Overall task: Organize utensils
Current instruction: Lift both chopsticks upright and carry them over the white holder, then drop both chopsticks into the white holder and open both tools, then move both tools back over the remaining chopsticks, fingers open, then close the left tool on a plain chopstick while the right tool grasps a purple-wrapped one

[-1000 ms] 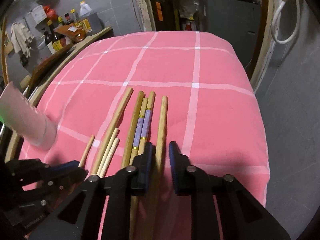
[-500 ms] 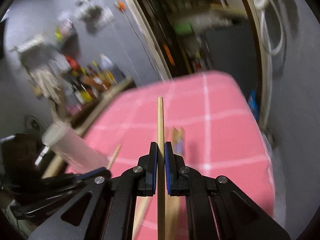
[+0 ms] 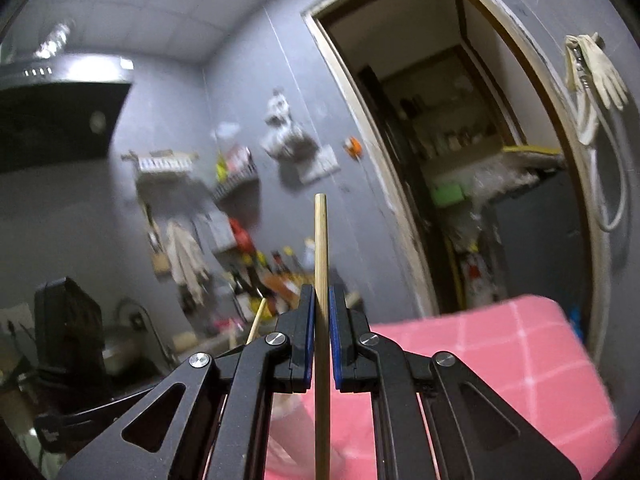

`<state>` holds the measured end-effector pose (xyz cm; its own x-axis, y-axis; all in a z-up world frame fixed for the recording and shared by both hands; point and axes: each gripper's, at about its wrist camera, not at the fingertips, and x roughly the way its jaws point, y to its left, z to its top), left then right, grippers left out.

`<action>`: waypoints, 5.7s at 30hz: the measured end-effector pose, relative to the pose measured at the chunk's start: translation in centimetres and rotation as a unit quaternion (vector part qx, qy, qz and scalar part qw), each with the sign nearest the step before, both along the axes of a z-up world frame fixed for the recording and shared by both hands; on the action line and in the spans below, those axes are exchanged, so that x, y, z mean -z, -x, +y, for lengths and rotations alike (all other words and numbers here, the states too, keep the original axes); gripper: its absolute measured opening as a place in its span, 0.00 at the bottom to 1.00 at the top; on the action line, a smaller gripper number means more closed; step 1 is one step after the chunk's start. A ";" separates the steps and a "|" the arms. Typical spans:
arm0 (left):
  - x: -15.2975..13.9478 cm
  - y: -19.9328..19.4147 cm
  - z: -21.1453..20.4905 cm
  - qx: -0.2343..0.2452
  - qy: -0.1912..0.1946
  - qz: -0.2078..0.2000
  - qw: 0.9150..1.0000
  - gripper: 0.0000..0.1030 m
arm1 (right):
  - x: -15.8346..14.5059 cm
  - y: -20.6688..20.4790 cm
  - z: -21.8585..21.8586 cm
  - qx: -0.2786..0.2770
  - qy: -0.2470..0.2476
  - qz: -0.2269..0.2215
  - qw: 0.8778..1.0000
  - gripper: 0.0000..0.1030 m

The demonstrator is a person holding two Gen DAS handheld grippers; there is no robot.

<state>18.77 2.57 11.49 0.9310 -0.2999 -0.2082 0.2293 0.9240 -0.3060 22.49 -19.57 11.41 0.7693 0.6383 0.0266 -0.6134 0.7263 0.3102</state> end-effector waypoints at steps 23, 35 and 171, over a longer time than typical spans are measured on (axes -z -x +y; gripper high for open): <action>-0.9 -3.8 15.7 -0.168 0.062 -0.123 0.976 0.03 | -1.0 -3.4 8.0 0.041 -0.061 -0.140 0.987 0.05; 1.1 -4.6 15.3 -0.179 0.052 -0.118 0.975 0.03 | 0.4 -4.5 8.3 0.056 -0.064 -0.126 0.988 0.05; 14.9 -13.8 -11.2 0.095 -0.132 0.302 0.939 0.14 | 13.8 -11.2 -4.7 0.049 0.339 0.316 0.885 0.24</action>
